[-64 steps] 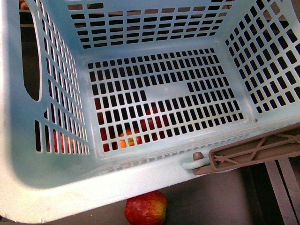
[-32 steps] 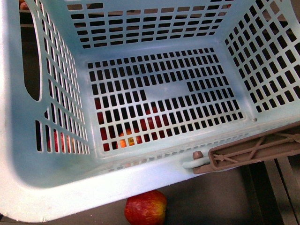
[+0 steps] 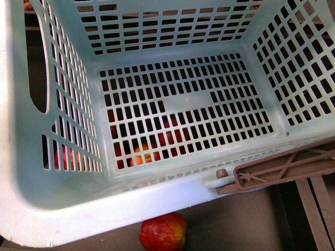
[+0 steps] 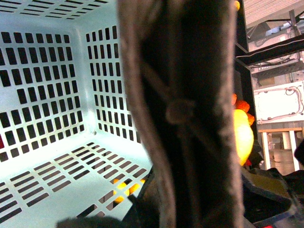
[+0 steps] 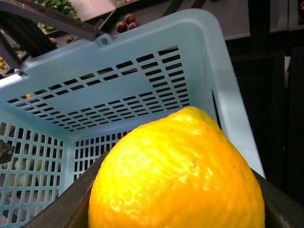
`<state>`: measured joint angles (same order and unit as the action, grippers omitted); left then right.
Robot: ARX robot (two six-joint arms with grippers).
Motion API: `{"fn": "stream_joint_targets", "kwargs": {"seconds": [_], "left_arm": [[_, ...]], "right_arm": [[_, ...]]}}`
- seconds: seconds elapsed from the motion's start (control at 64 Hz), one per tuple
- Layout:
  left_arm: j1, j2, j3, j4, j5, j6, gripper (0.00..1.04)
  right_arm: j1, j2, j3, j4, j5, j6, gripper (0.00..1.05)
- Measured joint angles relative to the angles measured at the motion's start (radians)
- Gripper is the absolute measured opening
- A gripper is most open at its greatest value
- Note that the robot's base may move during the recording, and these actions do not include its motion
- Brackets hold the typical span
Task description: Pick lemon and mango into basket
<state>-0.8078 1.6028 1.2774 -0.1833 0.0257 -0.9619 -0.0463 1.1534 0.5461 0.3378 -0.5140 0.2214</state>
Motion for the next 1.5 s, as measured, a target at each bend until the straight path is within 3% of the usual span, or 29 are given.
{"fn": "stream_joint_targets", "kwargs": {"seconds": [0.125,0.359,0.453,0.609,0.672,0.766,1.172,1.5], "left_arm": [[0.0,0.0,0.0,0.0,0.0,0.0,0.05],[0.0,0.0,-0.001,0.0,0.001,0.0,0.05],[0.0,0.0,-0.003,0.0,0.0,0.0,0.05],[0.0,0.0,-0.004,0.0,-0.006,0.0,0.05],[0.002,0.0,-0.004,0.0,-0.01,0.002,0.05],[0.002,0.0,-0.004,0.0,-0.005,0.003,0.05],[-0.002,0.0,-0.005,0.0,-0.002,0.001,0.05],[-0.002,0.0,-0.005,0.0,0.002,0.0,0.05]], "right_arm": [[0.08,0.058,0.0,0.032,0.064,-0.001,0.63],[0.13,0.085,0.0,0.09,0.123,0.029,0.97],[0.117,0.075,-0.001,0.108,0.197,0.03,0.96],[0.05,-0.027,-0.036,0.119,0.422,0.012,0.96],[0.043,-0.092,-0.088,0.207,0.506,-0.058,0.87],[0.043,-0.165,-0.161,0.286,0.513,-0.147,0.72],[0.045,-0.346,-0.376,0.293,0.514,-0.212,0.03],[0.045,-0.505,-0.463,0.216,0.514,-0.216,0.02]]}}
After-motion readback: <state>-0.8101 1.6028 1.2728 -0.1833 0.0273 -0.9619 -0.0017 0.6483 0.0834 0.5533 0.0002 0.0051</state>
